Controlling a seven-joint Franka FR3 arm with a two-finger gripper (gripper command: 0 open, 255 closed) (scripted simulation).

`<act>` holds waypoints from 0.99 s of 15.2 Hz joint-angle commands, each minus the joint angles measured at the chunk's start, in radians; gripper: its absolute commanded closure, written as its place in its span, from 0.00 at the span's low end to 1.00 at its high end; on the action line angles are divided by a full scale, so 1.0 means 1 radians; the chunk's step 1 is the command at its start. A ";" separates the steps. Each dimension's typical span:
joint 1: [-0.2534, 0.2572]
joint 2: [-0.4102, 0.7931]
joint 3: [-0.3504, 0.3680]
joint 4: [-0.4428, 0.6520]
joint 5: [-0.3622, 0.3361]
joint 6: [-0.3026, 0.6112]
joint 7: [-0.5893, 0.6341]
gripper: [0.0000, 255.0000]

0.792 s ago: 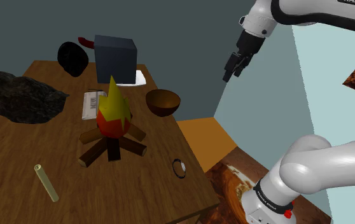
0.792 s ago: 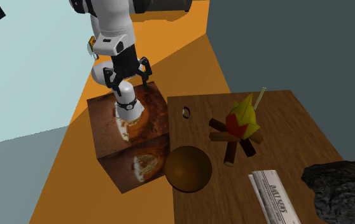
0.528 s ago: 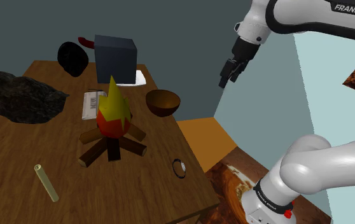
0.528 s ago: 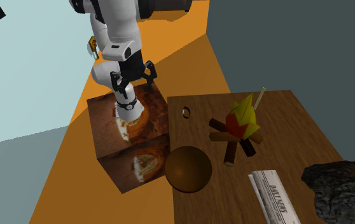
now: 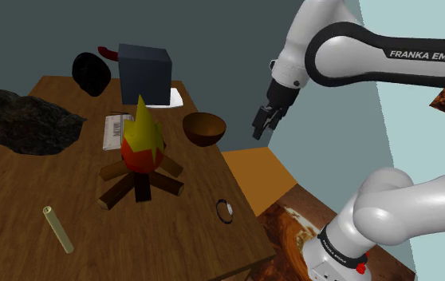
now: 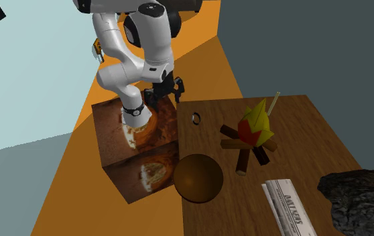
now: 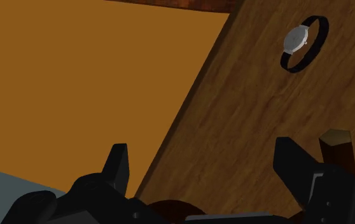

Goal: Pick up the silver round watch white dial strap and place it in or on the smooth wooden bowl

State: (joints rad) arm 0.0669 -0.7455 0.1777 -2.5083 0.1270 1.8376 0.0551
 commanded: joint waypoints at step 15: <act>0.133 0.249 0.272 -0.160 0.187 0.380 0.218 0.00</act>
State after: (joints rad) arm 0.1933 -0.5087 0.4380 -2.6586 0.3050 2.1954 0.2650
